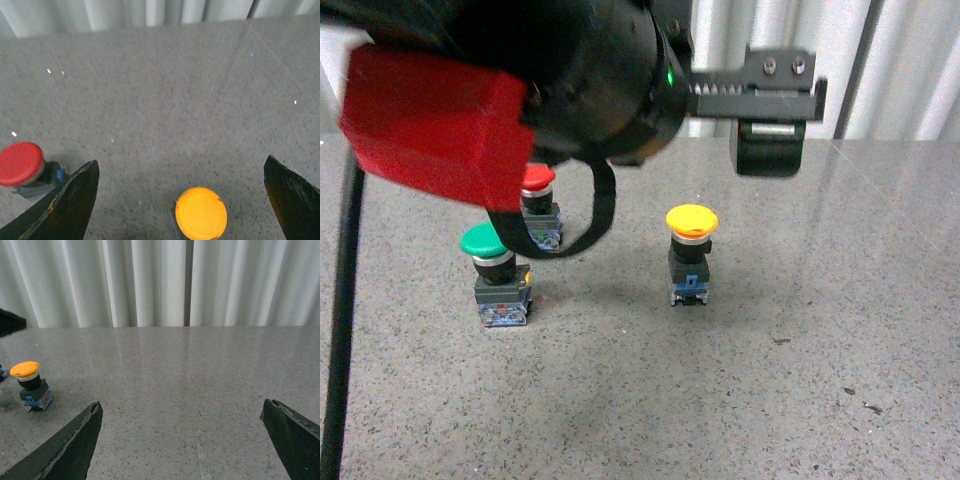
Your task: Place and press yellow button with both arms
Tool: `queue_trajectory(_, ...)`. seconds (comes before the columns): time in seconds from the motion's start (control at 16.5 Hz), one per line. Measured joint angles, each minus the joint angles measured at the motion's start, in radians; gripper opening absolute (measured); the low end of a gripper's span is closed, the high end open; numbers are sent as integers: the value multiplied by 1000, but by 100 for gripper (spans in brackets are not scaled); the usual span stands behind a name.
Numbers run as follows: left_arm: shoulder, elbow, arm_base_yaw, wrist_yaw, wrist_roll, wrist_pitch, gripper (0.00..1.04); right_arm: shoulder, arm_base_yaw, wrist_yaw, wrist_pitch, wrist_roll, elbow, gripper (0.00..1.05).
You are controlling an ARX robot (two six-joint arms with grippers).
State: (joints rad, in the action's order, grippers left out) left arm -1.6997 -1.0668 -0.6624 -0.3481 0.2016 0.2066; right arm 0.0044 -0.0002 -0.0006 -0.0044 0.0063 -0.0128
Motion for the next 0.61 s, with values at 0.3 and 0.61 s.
queue_trajectory(0.3,322,200,64,-142,-358,135,98,0,0,0,0,0,0,98)
queue_trajectory(0.61,810,668,272,-66,-224,304,47,0,0,0,1,0,0,98)
